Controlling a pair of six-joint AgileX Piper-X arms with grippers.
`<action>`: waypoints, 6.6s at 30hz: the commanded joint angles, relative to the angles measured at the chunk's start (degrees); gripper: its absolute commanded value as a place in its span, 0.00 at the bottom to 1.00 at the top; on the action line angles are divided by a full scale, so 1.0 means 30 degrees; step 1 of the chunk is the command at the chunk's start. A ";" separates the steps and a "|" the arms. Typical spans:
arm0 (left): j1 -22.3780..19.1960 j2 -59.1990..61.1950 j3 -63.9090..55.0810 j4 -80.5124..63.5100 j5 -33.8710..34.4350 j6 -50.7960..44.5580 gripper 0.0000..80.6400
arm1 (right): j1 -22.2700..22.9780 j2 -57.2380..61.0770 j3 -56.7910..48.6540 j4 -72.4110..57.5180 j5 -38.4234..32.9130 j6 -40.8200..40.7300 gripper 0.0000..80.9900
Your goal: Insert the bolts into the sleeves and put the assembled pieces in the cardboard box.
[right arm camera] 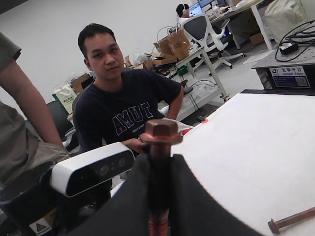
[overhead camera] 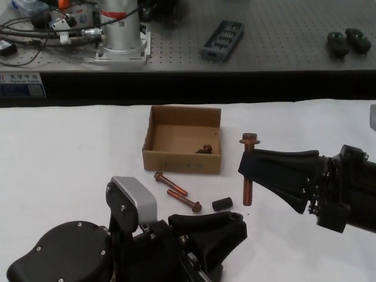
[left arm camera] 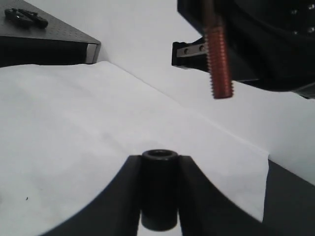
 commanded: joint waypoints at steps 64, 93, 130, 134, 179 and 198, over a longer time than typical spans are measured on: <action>-0.0092 0.0078 0.1628 -0.4623 0.5010 -0.6481 0.21 | -0.0143 -0.0252 0.1131 -0.2075 -0.2722 0.1243 0.01; -0.0115 0.0078 0.1628 -0.4551 0.5530 -0.5078 0.05 | 0.0965 -0.0252 0.1131 -0.0709 -0.2828 0.0625 0.01; -0.0115 0.0078 0.1628 -0.5827 0.1016 -0.7088 0.05 | 0.0517 -0.0252 0.0965 0.3609 -0.5478 -0.0051 0.56; -0.0115 0.0078 0.1628 -0.5827 0.0167 -0.6632 0.05 | -0.0451 -0.0909 0.0255 0.3534 -0.5602 -0.0007 0.49; 0.9294 1.0597 -1.7468 1.1345 0.4535 0.3995 0.06 | -0.3841 -0.9354 0.0646 2.0585 -0.5809 -0.4151 0.05; 0.9536 1.1820 -1.9546 1.5570 0.3124 0.5337 0.56 | -0.3251 -1.0864 0.0646 2.0732 -0.5300 -0.3594 0.05</action>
